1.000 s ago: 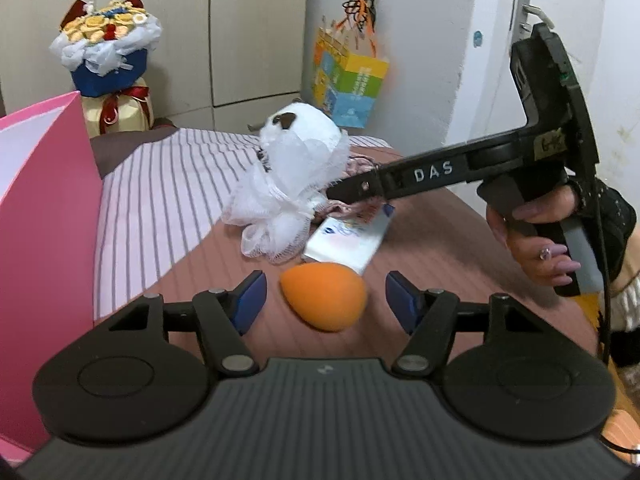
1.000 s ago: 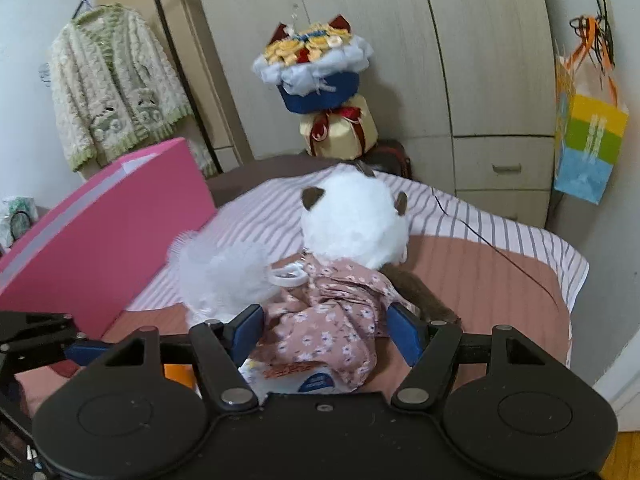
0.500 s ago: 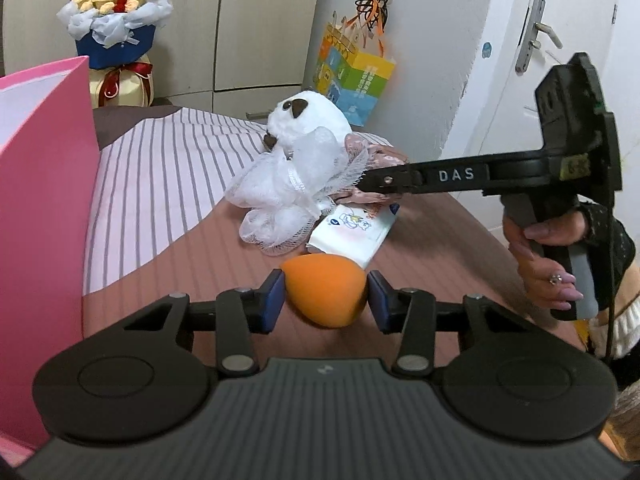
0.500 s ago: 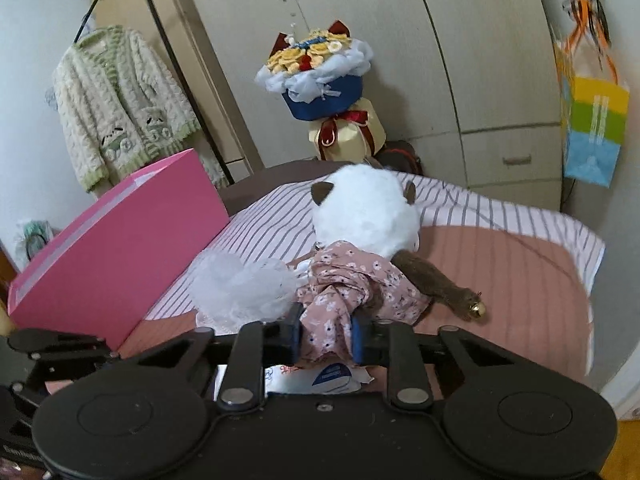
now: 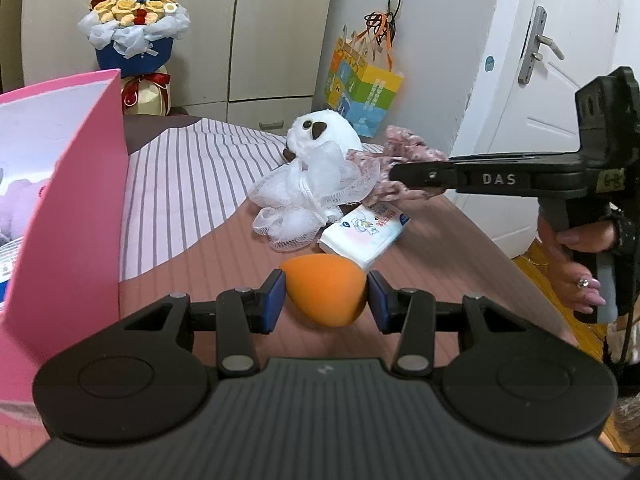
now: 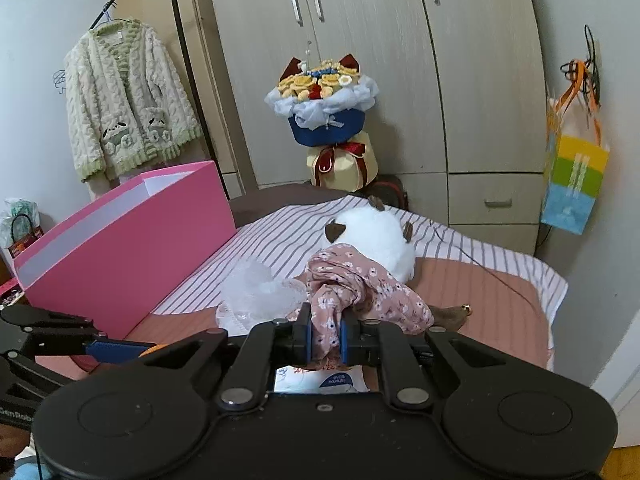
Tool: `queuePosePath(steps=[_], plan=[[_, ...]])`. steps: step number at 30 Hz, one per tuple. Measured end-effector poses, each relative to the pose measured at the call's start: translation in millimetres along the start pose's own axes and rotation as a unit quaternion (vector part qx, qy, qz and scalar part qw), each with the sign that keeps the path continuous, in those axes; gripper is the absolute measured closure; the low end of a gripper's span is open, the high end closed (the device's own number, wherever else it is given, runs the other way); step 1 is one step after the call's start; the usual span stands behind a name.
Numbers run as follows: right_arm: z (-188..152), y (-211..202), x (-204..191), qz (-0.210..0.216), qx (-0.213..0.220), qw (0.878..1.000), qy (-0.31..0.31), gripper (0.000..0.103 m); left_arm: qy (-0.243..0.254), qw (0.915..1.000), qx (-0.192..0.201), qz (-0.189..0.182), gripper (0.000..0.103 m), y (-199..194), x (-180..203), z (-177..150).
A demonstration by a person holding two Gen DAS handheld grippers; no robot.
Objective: Organize soft objects
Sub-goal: 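Lift and carry the orange sponge and floral cloth over the box with both tools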
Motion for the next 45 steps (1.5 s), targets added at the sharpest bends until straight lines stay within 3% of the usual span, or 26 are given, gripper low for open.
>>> queuePosePath(steps=[14, 23, 34, 45], plan=[[-16, -47, -32, -0.028, 0.018, 0.999, -0.036, 0.088, -0.022, 0.9997, -0.009, -0.01, 0.06, -35, -12, -17], [-33, -59, -58, -0.031, -0.003, 0.998, -0.049, 0.088, -0.009, 0.9996, -0.025, -0.004, 0.06, -58, -16, -28], [-53, -62, -116, 0.021, -0.054, 0.997, -0.059, 0.087, -0.016, 0.9981, -0.059, 0.008, 0.06, -89, -37, -49], [-58, -59, -179, 0.102, -0.122, 0.985, -0.062, 0.087, 0.002, 0.9972, -0.039, 0.063, 0.06, -148, -67, -56]])
Point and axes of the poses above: each gripper's, at about its wrist camera, not at the fingertips, and y roughly the way its jaws point, x to its right, z to its top, the point moved 2 cm from there along y, roughly the way its jaws point, and after that the axes turned 8 degrees about z, right-handed, at the moved point
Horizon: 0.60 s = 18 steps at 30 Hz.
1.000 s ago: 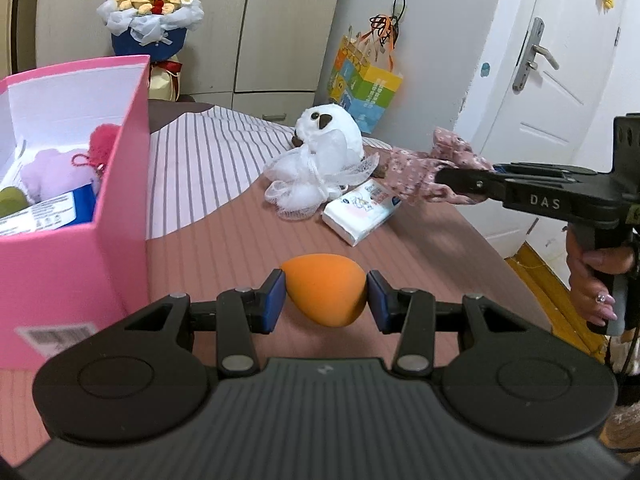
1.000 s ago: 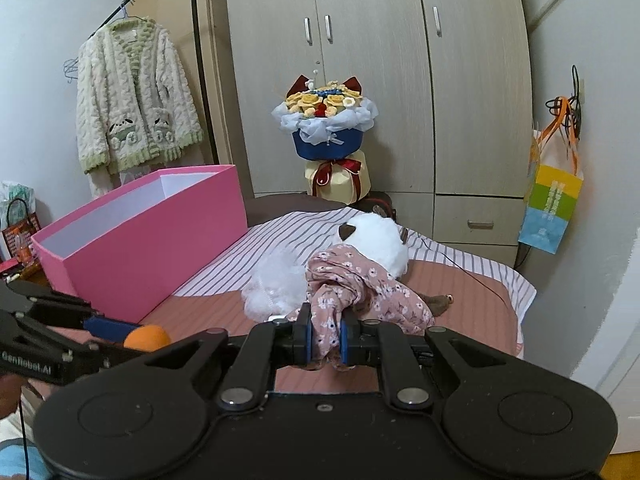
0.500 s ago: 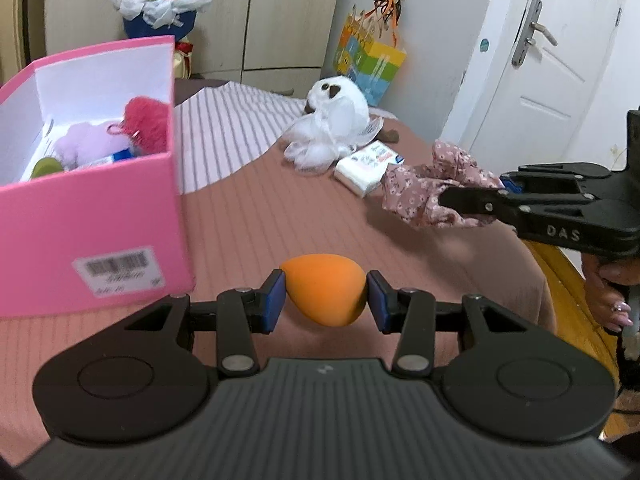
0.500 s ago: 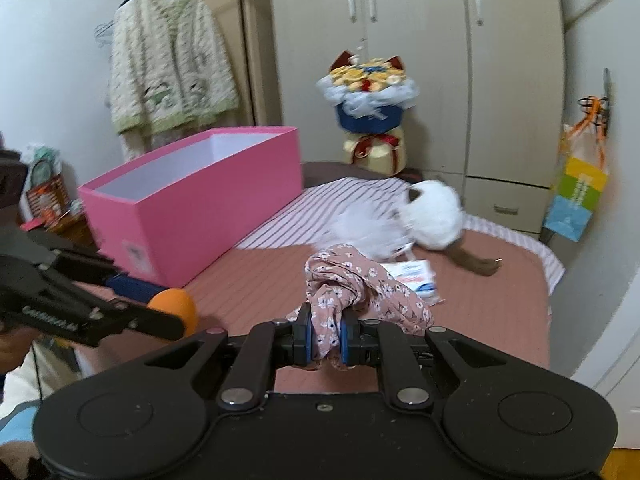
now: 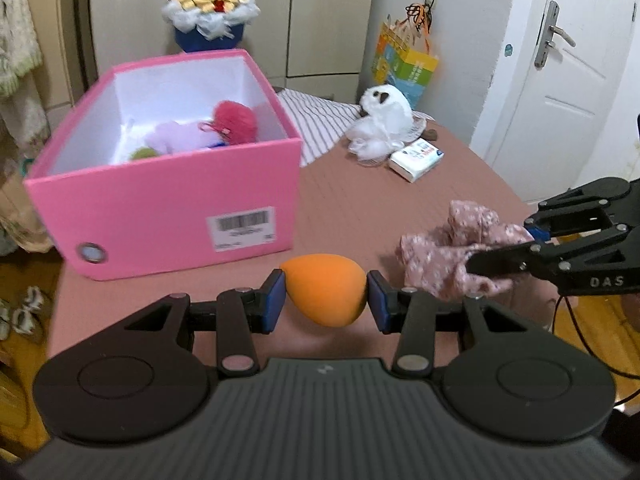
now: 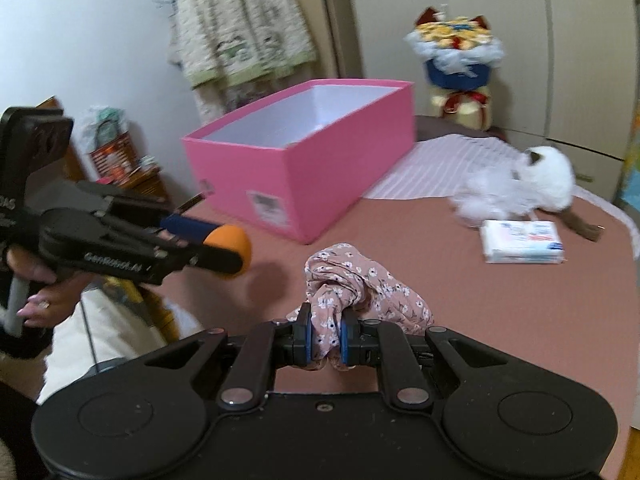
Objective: Organize soft objects
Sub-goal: 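Lift and carry the orange sponge and floral cloth over the box with both tools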
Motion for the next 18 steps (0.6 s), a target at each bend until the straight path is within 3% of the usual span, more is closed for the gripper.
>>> queuePosePath(steps=[9, 18], plan=[[25, 7, -49, 0.061, -0.019, 0.998, -0.025, 0.087, 0.007, 0.9995, 0.02, 0.021, 0.06, -42, -27, 4], [66, 18, -70, 0.068, 0.012, 0.996, -0.053, 0.087, 0.014, 0.9965, 0.064, 0.053, 0.06, -55, -55, 27]])
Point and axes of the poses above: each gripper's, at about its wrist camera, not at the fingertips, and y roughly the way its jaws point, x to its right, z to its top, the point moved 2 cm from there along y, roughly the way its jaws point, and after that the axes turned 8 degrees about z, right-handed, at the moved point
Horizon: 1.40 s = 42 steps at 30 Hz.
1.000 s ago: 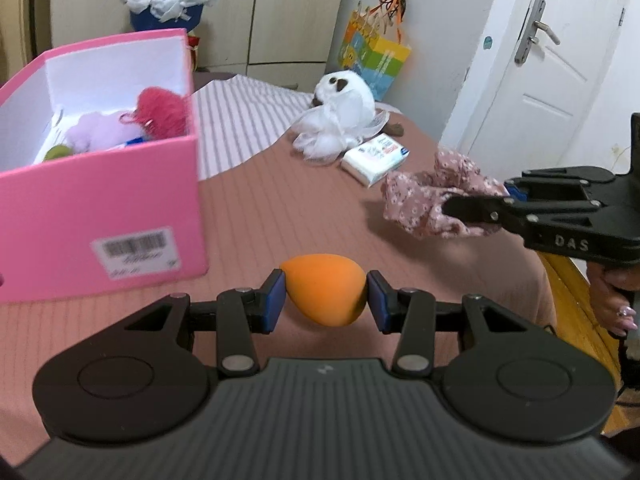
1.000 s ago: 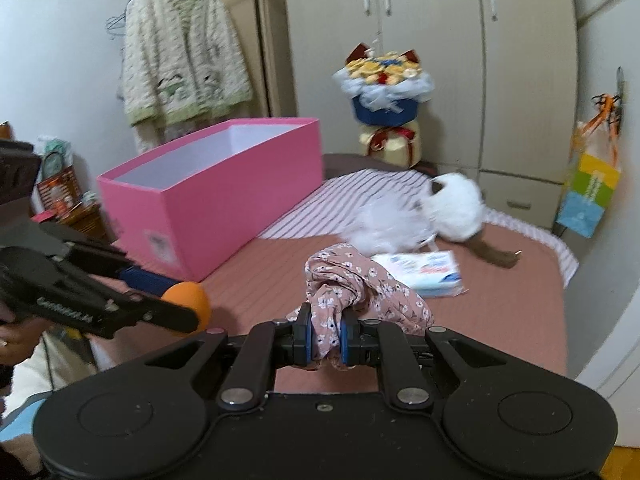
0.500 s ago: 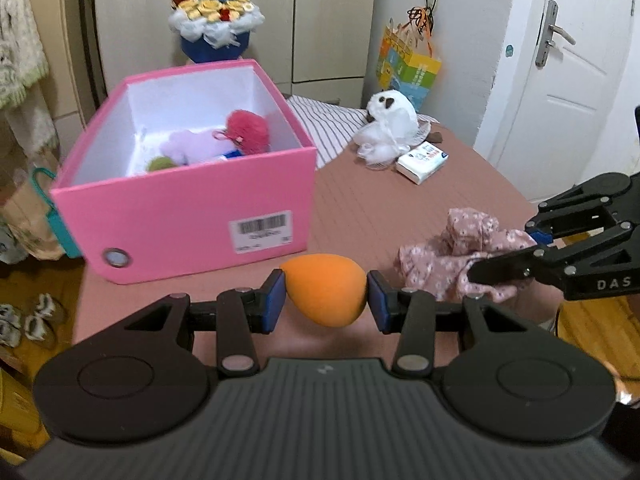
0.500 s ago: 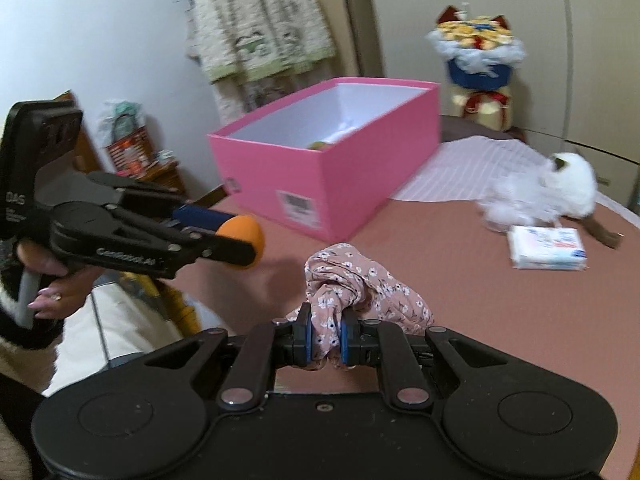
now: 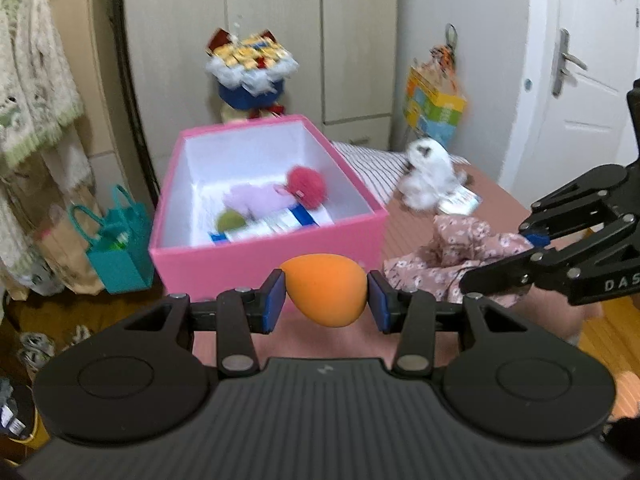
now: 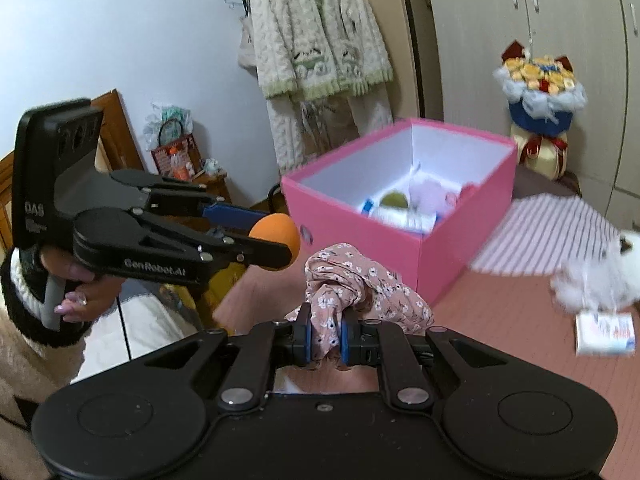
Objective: Organize soft objects
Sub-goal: 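Lift and carry the orange sponge and floral cloth over the box with both tools, then open both tools to drop the sponge and cloth into the box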
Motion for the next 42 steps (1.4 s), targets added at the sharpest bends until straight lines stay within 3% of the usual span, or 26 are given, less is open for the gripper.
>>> queuePosePath(steps=[6, 10, 15, 18, 21, 27, 32, 42], plan=[[41, 8, 13, -0.022, 0.037, 0.999, -0.013, 0.087, -0.028, 0.9992, 0.027, -0.01, 0.059, 4, -21, 25], [69, 21, 23, -0.023, 0.052, 0.998, -0.012, 0.087, -0.021, 0.9991, 0.037, 0.008, 0.059, 17, -27, 43], [100, 48, 38, -0.031, 0.055, 0.998, -0.029, 0.087, -0.027, 0.9987, 0.029, 0.033, 0.059, 57, -41, 63], [115, 70, 52, -0.037, 0.053, 0.996, -0.062, 0.087, -0.051, 0.9986, 0.006, 0.012, 0.059, 90, -51, 85], [127, 95, 70, -0.066, 0.033, 0.993, -0.088, 0.087, -0.068, 0.9976, -0.005, 0.016, 0.059, 119, -62, 103], [142, 128, 116, -0.075, 0.006, 0.995, -0.069, 0.086, -0.066, 0.9956, -0.033, 0.058, 0.059, 171, -75, 110], [152, 157, 144, -0.067, -0.011, 0.997, -0.048, 0.086, -0.031, 0.9946, -0.03, 0.094, 0.059, 196, -76, 110], [156, 186, 165, -0.074, -0.048, 0.994, -0.059, 0.084, -0.015, 0.9942, -0.055, 0.091, 0.057, 218, -75, 120]])
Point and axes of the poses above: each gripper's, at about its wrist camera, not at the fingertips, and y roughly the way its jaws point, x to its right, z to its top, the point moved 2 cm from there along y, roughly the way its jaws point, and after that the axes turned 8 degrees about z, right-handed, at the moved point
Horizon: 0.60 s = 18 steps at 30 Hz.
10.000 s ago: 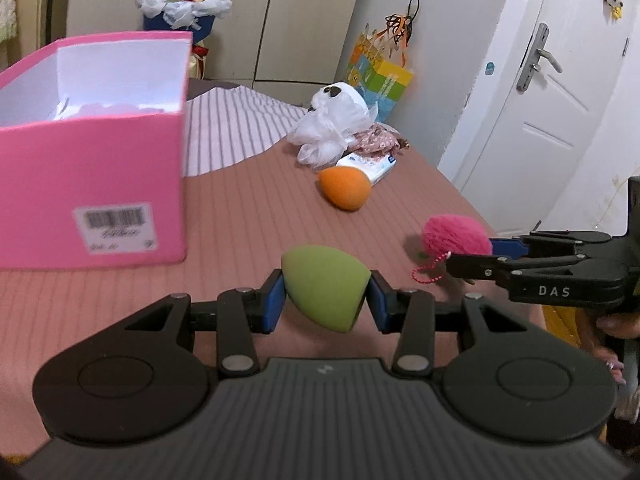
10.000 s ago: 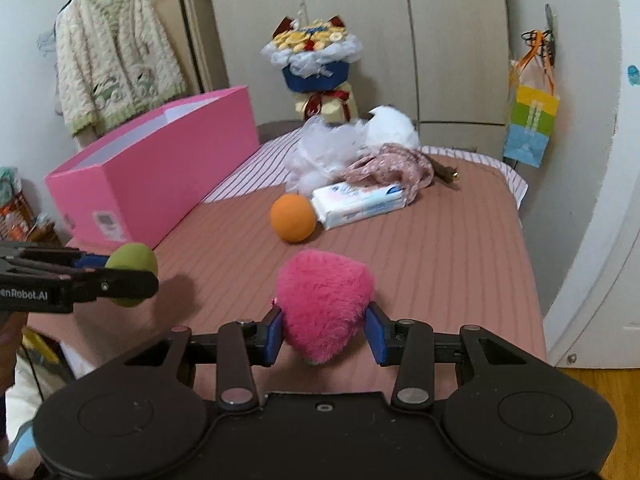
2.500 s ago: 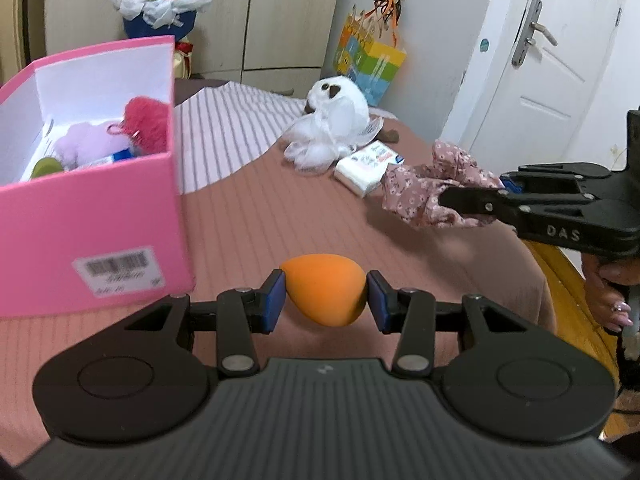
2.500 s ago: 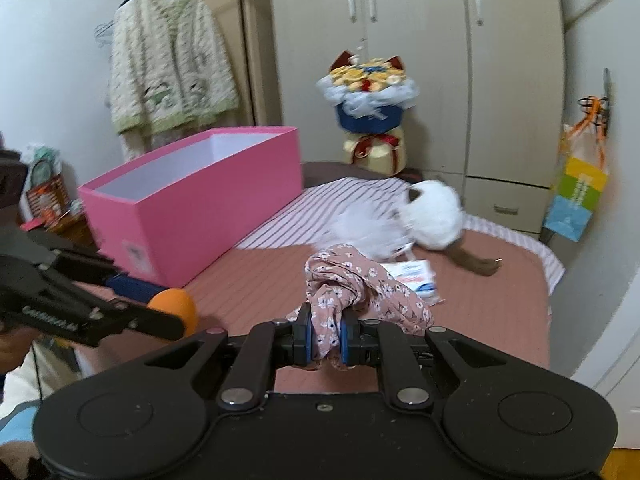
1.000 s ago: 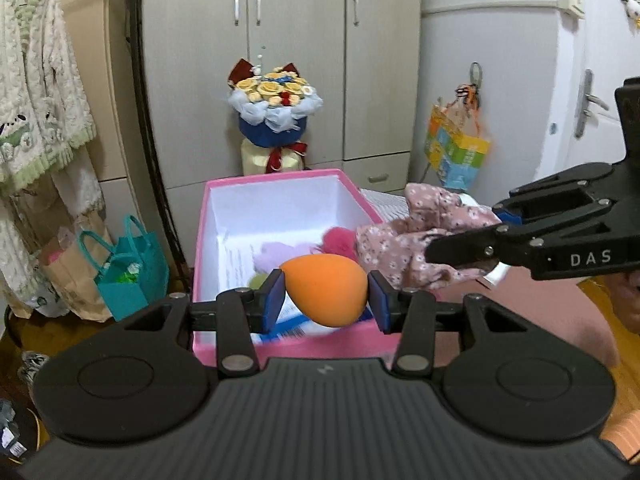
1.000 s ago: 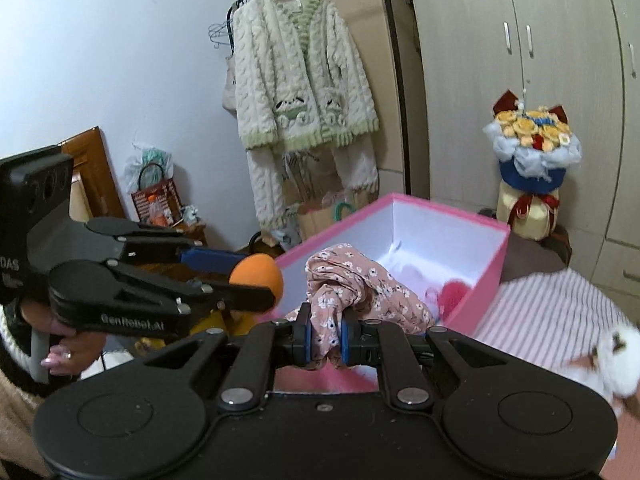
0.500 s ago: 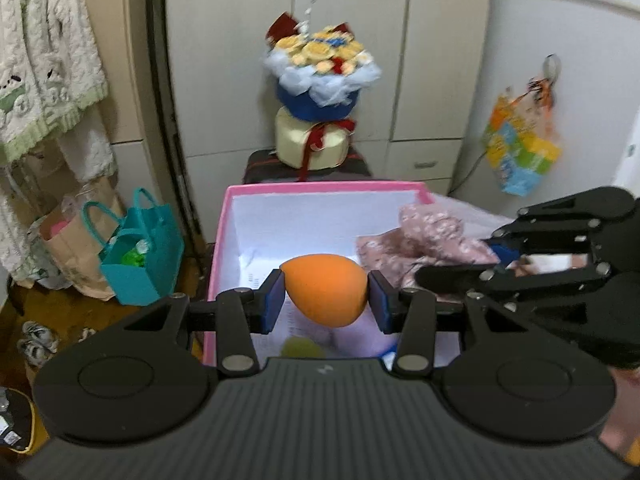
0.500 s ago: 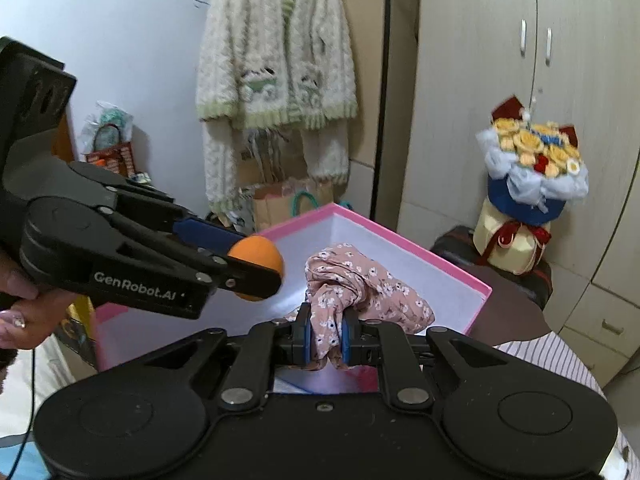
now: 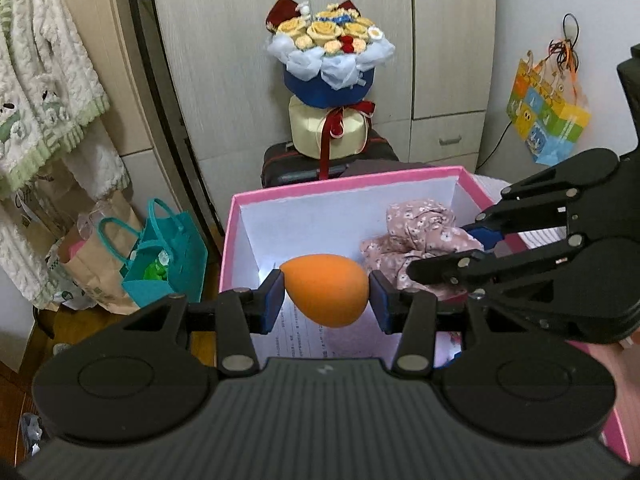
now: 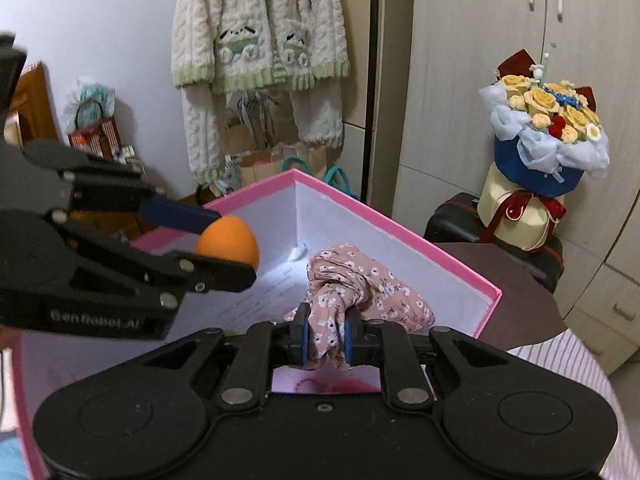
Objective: Organize soft objects
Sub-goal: 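Open both tools to drop the sponge and cloth into the box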
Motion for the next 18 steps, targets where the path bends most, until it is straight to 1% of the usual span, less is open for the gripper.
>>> queuePosePath(steps=[3, 4, 5, 6, 7, 8, 10, 12, 15, 18], plan=[[-2, 6, 4, -0.006, -0.008, 1.0, 0.004, 0.081, 0.005, 1.0, -0.006, 0.001, 0.056, 7, 3, 0], [-2, 8, 5, -0.01, -0.011, 1.0, 0.005, 0.072, 0.008, 0.9999, -0.006, 0.004, 0.053, 8, 4, 0], [-3, 9, 5, -0.011, -0.015, 1.0, 0.005, 0.066, 0.01, 0.9999, -0.004, 0.011, 0.051, 7, 4, -1], [-4, 9, 4, -0.015, -0.017, 1.0, 0.005, 0.06, 0.012, 0.9997, 0.0, 0.019, 0.045, 5, 5, -2], [-5, 7, 3, -0.022, -0.018, 1.0, 0.002, 0.057, 0.014, 0.9996, 0.006, 0.023, 0.04, 2, 4, -3], [-6, 5, 2, -0.026, -0.017, 1.0, 0.0, 0.055, 0.015, 0.9996, 0.011, 0.022, 0.039, -2, 3, -4], [-8, -5, 0, -0.028, -0.008, 1.0, 0.001, 0.049, 0.014, 0.9997, 0.018, 0.014, 0.033, -13, 1, -7], [-9, -19, -1, -0.024, 0.005, 1.0, 0.008, 0.048, 0.015, 0.9994, 0.029, 0.012, 0.031, -26, -1, -9], [-12, -46, -5, -0.008, 0.029, 0.999, 0.024, 0.046, 0.022, 0.9987, 0.044, 0.017, 0.03, -49, -2, -16], [-19, -74, -12, 0.003, 0.048, 0.998, 0.037, 0.044, 0.022, 0.9981, 0.056, 0.01, 0.029, -73, -3, -23]])
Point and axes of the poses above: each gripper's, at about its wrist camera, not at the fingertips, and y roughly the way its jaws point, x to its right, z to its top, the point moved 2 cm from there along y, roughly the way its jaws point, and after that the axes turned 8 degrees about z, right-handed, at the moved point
